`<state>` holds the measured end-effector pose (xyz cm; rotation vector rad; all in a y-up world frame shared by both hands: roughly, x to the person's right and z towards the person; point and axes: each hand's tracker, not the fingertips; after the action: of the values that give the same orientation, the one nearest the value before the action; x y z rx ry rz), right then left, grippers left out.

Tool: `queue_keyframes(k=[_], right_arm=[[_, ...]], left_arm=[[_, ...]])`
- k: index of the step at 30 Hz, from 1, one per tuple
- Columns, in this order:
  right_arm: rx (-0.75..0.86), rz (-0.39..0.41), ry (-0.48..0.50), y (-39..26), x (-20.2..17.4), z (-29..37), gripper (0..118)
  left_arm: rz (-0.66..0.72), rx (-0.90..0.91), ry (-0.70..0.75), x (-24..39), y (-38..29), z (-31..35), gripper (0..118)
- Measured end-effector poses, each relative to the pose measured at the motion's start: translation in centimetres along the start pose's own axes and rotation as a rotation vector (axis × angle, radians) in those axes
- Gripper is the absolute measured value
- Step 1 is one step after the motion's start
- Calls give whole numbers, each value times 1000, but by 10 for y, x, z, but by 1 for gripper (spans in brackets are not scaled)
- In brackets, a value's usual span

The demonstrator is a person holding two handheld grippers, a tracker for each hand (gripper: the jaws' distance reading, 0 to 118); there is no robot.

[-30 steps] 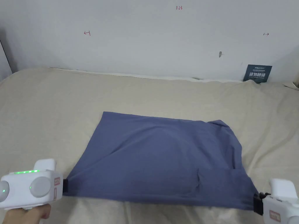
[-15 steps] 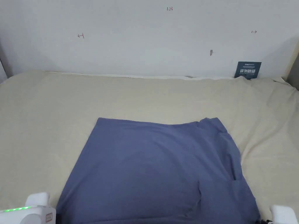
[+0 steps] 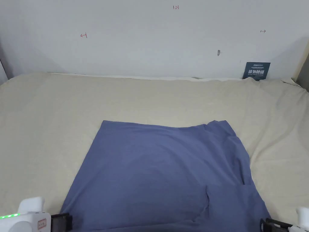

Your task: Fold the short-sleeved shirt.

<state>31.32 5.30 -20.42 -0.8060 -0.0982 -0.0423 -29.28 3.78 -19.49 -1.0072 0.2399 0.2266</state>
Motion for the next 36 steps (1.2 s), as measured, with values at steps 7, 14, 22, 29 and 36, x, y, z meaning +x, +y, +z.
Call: queue_keyframes(k=[7,14,22,29,36], right_arm=[[-25,-33,98,15,-12,43,113],[42,40,102,-2,-25,39,0],[6,58,85,-3,-15,27,0],[-22,78,78,-4,-10,12,0],[-34,83,98,-4,2,0,15]], left_arm=[[21,152,-91,-19,3,63,104],[-14,112,-67,-34,-8,54,2],[-61,-29,-107,-24,-2,21,117],[-40,-37,-85,-15,12,-18,99],[9,-18,-79,-24,15,-24,1]])
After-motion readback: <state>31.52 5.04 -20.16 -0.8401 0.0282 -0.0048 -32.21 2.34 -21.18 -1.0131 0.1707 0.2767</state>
